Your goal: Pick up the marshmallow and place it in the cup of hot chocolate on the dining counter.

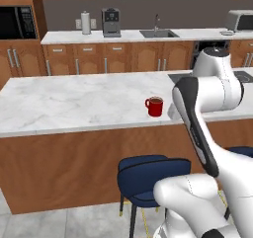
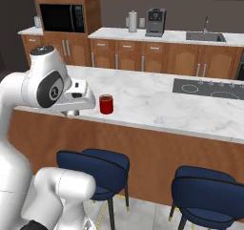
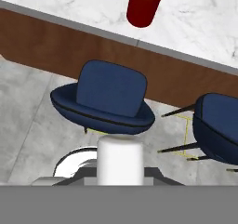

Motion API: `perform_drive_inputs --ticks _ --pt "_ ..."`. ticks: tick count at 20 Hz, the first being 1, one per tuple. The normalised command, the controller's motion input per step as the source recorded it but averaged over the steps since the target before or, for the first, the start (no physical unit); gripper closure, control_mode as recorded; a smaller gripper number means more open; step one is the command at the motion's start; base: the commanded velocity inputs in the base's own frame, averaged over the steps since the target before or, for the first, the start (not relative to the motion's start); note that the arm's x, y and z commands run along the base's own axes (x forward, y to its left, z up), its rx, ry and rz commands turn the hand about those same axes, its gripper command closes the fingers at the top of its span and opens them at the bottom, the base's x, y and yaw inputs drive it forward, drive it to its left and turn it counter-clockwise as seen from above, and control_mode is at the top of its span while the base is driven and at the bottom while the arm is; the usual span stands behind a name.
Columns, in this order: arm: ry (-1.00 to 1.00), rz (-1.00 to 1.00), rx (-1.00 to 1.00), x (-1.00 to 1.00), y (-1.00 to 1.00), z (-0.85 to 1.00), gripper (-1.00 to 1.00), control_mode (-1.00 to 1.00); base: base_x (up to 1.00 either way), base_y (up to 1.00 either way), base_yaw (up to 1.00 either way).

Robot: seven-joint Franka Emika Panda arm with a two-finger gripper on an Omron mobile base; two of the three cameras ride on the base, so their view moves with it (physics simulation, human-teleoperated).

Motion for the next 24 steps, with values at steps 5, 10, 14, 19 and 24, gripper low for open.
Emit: perform_drive_inputs --ticks 5,10,14,19,24 --pt "0.03 -0.05 0.0 0.64 0.04 0.24 1.0 -1.0 0.0 0.0 0.0" --pt "0.08 -0.09 0.0 0.56 0.04 0.04 1.0 -1.0 0.0 0.0 0.0" --pt "0.0 -0.04 0.0 0.56 0.0 -0.16 1.0 -1.0 0.0 0.0 0.0" --pt "0.0 -0.03 0.0 0.53 0.0 -0.09 1.0 -1.0 0.0 0.0 0.0" --pt "0.0 -0.01 0.02 0.43 0.0 -0.17 1.0 -1.0 0.0 0.0 0.0"
